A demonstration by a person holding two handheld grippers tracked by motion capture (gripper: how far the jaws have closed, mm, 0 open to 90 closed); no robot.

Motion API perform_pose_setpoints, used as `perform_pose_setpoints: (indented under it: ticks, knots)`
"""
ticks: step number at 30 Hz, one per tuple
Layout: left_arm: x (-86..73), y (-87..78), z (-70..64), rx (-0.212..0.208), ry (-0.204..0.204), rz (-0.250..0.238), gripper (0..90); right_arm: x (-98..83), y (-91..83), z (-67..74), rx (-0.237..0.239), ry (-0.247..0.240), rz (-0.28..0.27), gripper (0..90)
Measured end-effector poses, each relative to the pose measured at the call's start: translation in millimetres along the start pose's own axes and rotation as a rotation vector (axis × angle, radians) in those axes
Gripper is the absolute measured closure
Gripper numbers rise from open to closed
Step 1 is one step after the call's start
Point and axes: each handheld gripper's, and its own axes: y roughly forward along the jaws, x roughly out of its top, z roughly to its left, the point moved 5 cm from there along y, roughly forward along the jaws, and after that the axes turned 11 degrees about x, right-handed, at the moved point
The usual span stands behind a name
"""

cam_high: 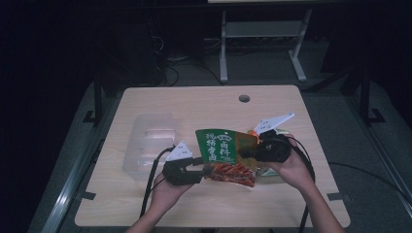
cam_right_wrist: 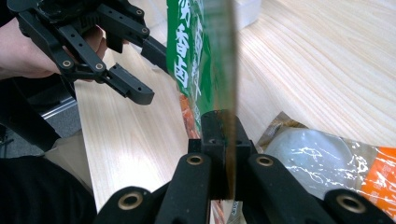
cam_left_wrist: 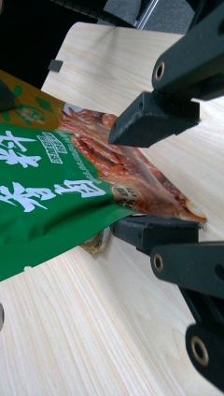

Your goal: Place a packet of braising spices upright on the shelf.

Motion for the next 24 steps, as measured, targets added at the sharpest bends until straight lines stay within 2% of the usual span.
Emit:
perform_pose_setpoints:
  ticks: [1,7,10,12,17,24]
  knots:
    - [-1.9,-3.1,0.4,0.009,0.006,0.0,47.0,2.8,-1.1,3.3,-0.007,-0.002,0.001,90.0]
    - [-10.3,-11.4,0.3,0.002,0.007,-0.004,43.2,11.0,-6.6,7.3,-0.015,-0.02,-0.018,90.0]
    - [-13.8,-12.9,-0.7,0.004,0.015,0.003,41.8,14.1,-9.2,9.5,-0.019,-0.013,-0.025,90.0]
    - [-16.8,-14.9,-2.0,0.005,0.017,0.001,39.5,19.3,-12.1,10.7,-0.037,-0.017,-0.031,90.0]
    - [-25.9,-22.6,-2.0,0.008,0.047,-0.003,37.0,29.7,-13.1,11.3,-0.041,-0.014,-0.039,90.0]
    - [-32.4,-24.6,-0.6,-0.005,0.037,0.001,33.1,49.5,-9.4,10.9,-0.054,-0.027,-0.044,90.0]
